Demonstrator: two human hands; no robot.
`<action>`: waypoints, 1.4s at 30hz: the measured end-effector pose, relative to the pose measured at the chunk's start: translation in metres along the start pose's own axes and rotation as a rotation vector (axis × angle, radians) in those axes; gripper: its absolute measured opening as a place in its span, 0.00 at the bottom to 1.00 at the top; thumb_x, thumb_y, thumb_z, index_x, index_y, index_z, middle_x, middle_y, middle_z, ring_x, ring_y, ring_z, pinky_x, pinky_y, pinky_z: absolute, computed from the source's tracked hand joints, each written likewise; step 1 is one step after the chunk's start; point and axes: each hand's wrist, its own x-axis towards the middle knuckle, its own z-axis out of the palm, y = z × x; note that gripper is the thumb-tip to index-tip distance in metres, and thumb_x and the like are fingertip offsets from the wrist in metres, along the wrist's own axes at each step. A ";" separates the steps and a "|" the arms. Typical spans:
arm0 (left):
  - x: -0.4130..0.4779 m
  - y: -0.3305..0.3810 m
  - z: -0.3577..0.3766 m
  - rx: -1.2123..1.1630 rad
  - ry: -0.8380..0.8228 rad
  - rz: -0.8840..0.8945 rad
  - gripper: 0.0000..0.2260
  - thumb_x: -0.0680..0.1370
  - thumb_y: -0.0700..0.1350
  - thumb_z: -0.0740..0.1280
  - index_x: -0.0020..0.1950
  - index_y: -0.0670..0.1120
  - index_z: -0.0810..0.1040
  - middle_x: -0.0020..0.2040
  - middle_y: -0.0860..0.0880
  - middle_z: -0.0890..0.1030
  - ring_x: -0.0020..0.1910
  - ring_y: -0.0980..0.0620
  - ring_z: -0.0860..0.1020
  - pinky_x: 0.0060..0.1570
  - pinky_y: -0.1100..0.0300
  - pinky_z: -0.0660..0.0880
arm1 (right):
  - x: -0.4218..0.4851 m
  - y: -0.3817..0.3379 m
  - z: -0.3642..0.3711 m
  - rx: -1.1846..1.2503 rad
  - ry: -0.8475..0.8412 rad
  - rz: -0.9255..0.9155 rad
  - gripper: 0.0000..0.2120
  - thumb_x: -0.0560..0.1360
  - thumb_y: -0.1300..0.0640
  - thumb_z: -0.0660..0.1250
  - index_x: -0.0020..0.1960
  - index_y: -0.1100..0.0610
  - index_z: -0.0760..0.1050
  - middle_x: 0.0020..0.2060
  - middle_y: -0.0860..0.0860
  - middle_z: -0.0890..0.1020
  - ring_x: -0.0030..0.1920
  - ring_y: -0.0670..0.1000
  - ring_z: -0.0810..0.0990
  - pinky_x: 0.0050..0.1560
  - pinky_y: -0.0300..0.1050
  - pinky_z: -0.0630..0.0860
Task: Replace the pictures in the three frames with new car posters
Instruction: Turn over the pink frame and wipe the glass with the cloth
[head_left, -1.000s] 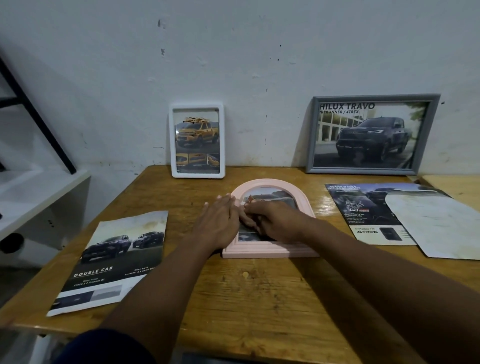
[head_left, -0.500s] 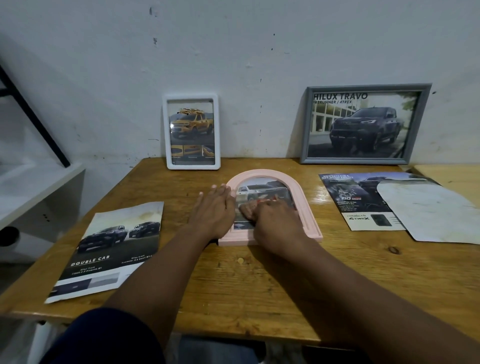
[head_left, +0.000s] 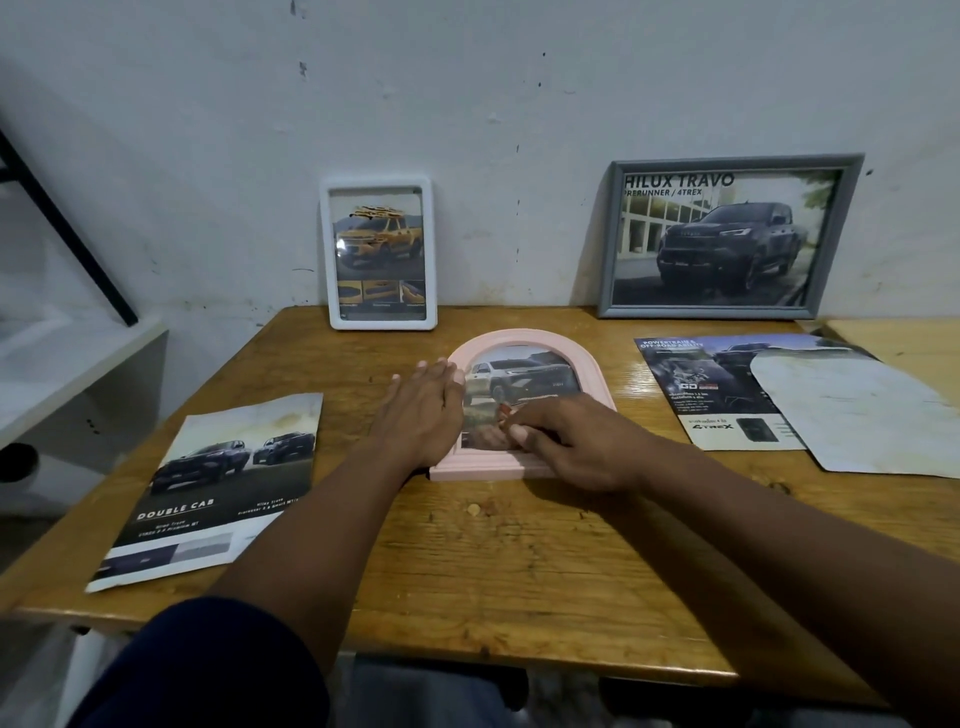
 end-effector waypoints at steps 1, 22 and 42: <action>0.000 0.000 0.000 0.002 0.004 -0.002 0.26 0.86 0.56 0.41 0.83 0.48 0.55 0.83 0.50 0.56 0.82 0.52 0.50 0.78 0.51 0.41 | -0.005 0.006 -0.002 -0.016 0.011 -0.015 0.11 0.83 0.49 0.58 0.49 0.50 0.77 0.44 0.46 0.80 0.43 0.44 0.75 0.44 0.45 0.72; 0.015 0.022 -0.019 0.151 -0.029 0.055 0.27 0.85 0.61 0.45 0.81 0.50 0.61 0.82 0.47 0.59 0.82 0.46 0.48 0.78 0.43 0.42 | 0.024 0.075 -0.096 0.966 0.533 0.848 0.10 0.75 0.57 0.66 0.51 0.62 0.81 0.45 0.61 0.86 0.46 0.60 0.85 0.53 0.58 0.80; 0.024 0.025 0.018 -0.076 -0.053 0.080 0.31 0.84 0.62 0.42 0.84 0.48 0.50 0.84 0.50 0.49 0.82 0.52 0.45 0.78 0.50 0.41 | -0.047 0.012 0.004 -0.142 0.025 0.480 0.29 0.84 0.45 0.46 0.81 0.55 0.48 0.81 0.53 0.49 0.80 0.52 0.43 0.77 0.51 0.42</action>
